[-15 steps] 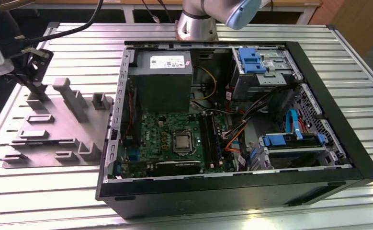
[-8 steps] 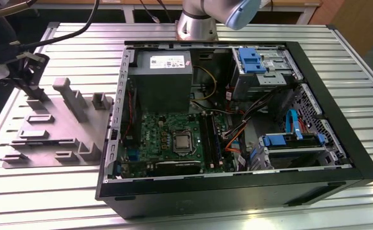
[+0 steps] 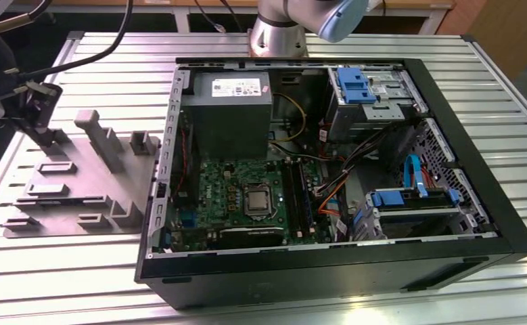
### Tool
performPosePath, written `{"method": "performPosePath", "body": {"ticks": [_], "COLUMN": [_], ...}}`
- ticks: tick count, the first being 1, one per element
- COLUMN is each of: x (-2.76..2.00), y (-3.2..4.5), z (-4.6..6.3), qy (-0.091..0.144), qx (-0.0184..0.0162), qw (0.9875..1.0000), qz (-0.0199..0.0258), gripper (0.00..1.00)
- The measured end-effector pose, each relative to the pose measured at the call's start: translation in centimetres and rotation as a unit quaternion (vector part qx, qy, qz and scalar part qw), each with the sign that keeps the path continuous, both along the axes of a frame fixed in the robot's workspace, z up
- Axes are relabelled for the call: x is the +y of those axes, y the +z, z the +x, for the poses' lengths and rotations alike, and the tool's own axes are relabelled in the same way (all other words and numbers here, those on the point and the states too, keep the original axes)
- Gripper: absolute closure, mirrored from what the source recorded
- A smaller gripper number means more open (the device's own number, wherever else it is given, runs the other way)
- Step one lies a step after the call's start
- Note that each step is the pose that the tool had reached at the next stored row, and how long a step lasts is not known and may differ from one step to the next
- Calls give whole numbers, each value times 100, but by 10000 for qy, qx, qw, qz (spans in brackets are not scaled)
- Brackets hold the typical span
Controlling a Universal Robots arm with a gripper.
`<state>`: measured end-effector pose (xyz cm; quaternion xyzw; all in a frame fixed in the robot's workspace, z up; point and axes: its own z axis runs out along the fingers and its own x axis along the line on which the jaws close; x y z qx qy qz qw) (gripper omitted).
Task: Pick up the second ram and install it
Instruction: 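Reach for the second ram, then pick up the second ram and move it above second insertion slot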
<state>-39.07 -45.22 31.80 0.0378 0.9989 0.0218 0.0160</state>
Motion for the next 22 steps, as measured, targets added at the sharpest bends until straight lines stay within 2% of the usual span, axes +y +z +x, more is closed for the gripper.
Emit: {"method": "performPosePath", "body": {"ticks": [8,15,22], "x": [-43,-61,-61], "y": [-93,-164,-171], "z": [-65,-109,-111], "qy": [0,-1,-1], "qx": [-1,-1,-1], "qw": [10000,10000,10000], "qz": [1,1,1], "gripper": [90,90,90]}}
